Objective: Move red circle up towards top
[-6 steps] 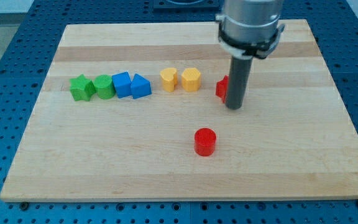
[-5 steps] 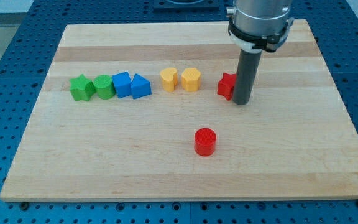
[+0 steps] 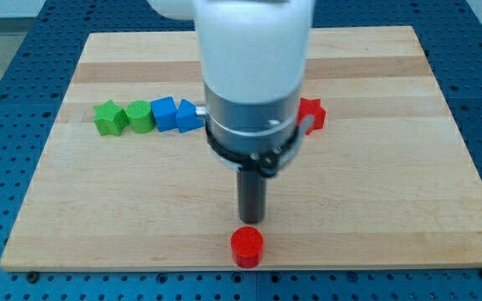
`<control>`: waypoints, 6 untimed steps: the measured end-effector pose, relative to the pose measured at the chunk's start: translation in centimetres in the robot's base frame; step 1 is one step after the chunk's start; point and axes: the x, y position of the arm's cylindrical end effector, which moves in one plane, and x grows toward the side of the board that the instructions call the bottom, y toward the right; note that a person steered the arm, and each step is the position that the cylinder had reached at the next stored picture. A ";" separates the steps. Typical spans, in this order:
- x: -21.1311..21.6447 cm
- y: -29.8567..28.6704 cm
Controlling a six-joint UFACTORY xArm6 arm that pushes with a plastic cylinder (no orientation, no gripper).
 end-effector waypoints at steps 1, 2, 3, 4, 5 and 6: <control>-0.9 -7.0; 3.8 -11.0; 6.4 -11.0; 6.5 -6.2; 6.2 4.1; 5.1 8.2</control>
